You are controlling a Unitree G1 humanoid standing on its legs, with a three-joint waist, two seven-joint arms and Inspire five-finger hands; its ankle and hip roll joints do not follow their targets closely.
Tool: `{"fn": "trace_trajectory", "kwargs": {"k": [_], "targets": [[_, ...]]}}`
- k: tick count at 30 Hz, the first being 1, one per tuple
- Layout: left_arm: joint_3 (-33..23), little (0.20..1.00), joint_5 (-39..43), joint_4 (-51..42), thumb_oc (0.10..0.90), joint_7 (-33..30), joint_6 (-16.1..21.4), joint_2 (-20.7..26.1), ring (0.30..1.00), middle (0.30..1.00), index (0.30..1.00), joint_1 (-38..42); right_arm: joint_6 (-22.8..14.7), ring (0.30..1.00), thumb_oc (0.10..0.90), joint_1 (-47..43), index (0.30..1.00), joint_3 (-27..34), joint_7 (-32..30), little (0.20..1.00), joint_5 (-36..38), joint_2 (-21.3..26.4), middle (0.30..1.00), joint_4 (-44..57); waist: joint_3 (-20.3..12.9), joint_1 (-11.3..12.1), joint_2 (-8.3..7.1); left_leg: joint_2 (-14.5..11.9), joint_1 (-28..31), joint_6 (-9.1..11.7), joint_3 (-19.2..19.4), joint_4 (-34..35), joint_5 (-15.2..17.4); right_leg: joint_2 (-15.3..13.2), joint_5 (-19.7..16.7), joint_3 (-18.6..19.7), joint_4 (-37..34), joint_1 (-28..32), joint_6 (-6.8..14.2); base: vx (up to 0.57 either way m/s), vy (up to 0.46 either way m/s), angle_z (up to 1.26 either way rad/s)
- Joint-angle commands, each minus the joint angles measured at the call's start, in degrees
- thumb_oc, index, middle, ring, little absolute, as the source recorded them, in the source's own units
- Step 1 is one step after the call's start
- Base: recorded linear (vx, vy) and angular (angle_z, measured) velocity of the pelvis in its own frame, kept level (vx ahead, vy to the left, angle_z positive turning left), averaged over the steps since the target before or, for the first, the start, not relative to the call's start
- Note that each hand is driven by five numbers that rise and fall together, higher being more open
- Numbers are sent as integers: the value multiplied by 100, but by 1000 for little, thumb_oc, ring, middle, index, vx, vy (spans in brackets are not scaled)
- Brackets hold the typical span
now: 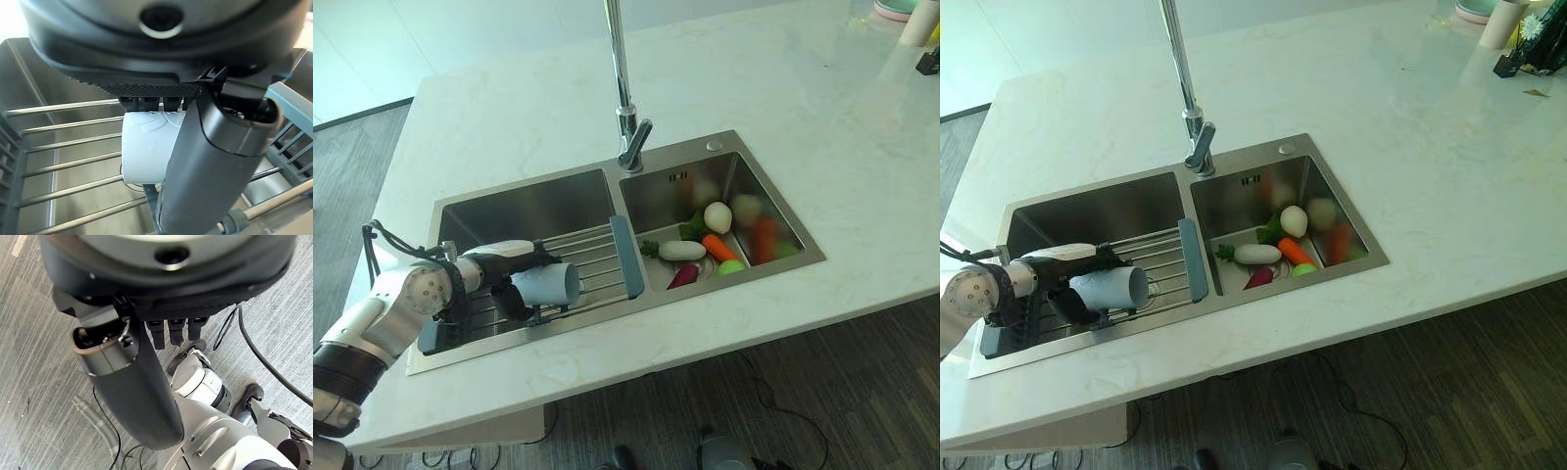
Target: Place the dishes in the dishwasher.
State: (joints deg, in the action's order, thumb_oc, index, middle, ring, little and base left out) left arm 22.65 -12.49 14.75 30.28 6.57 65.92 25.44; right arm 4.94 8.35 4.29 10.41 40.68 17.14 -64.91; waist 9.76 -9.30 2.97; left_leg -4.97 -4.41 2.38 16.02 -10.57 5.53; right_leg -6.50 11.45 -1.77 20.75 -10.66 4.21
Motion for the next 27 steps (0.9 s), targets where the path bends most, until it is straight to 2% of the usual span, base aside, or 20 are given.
{"fn": "trace_trajectory", "kwargs": {"k": [1, 12, 13, 16, 26, 27], "targets": [[-459, 900, -255, 162, 800, -201, 34, -153, 900, 900, 900, 234, -146, 900, 800, 369, 900, 76, 80, 900, 6, 210, 900, 269, -271, -29, 56, -110, -99, -33, -343, -662, 936, -258, -257, -198, -357, 84, 798, 13, 0, -11], [8, 900, -811, 661, 800, -357, 168, -283, 900, 900, 900, 472, -294, 900, 800, 303, 900, 24, 88, 900, -60, 278, 900, 271, -287, -84, 52, -125, -68, -38, -321, -662, 943, -227, -246, -158, -357, 110, 785, 4, 7, -3], [60, 300, -966, 680, 400, -429, 381, -303, 300, 300, 300, 495, -314, 900, 800, 296, 900, 11, 69, 900, -84, 286, 900, 279, -289, -86, 49, -122, -63, -40, -324, -662, 950, -224, -242, -156, -357, 116, 783, 0, 0, 0], [173, 300, -934, 702, 400, -445, 481, -291, 300, 300, 300, 557, -318, 900, 800, 279, 900, -3, 52, 900, -138, 290, 900, 285, -299, -101, 44, -120, -54, -42, -317, -662, 954, -223, -244, -150, -357, 122, 784, 1, 4, -1], [198, 300, -437, 712, 400, -580, 294, -516, 300, 300, 300, 622, -354, 900, 800, 239, 900, -21, 23, 900, -149, 245, 900, 257, -319, -88, 15, -111, -17, -60, -317, -662, 975, -222, -225, -154, -357, 171, 771, 0, 0, 0], [113, 300, -108, 715, 400, -633, 204, -544, 300, 300, 300, 573, -363, 900, 800, 228, 900, 5, 32, 900, -144, 232, 900, 236, -333, -66, 9, -102, -12, -65, -324, -662, 976, -219, -224, -158, -357, 181, 764, 0, 0, 0]]}}
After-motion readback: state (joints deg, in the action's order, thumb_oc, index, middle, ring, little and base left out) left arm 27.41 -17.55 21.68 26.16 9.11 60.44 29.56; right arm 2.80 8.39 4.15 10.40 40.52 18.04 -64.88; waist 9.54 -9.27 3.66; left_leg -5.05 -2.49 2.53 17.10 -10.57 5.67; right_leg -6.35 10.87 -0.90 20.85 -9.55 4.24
